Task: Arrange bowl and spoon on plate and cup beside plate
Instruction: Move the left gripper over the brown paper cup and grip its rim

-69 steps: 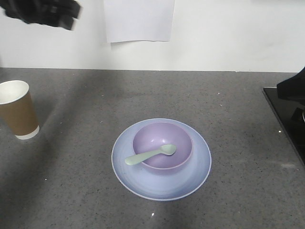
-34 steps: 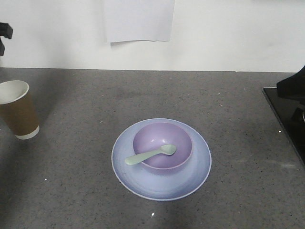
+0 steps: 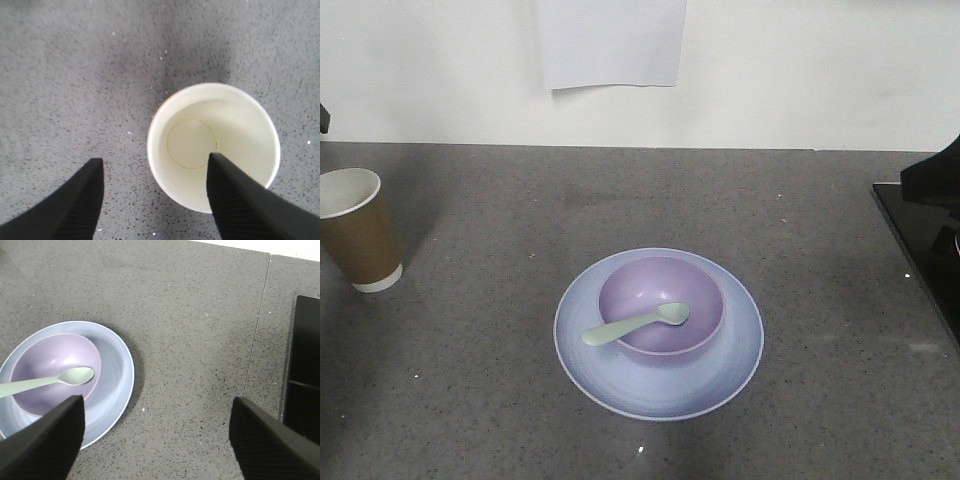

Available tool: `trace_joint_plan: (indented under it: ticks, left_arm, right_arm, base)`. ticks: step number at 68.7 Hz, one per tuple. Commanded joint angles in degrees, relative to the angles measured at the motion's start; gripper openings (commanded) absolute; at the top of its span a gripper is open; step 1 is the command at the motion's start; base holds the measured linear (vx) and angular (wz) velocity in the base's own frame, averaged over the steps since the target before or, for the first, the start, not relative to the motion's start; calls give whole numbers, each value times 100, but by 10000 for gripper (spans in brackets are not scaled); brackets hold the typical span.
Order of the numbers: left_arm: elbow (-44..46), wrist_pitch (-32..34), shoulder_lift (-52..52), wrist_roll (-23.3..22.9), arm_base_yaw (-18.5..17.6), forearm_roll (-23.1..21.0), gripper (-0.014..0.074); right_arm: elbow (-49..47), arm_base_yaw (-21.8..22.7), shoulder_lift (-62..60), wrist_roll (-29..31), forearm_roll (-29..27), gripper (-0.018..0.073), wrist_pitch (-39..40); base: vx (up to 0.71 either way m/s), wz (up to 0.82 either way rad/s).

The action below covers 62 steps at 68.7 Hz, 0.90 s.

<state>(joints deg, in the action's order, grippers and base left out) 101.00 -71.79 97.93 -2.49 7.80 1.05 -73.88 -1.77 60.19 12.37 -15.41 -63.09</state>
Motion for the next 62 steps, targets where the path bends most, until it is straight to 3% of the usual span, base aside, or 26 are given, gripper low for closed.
trace_joint_plan:
  ticks: [1,62]
  left_arm:
    - [-34,334,-281,-48,8,-42,440]
    - [-276,653,388,-54,8,-105,419]
  right_arm:
    - [-140,36,-76,38,-70,580,356]
    - [-140,36,-76,43,-70,580,356]
  base:
    - [0,0]
    - [0,0]
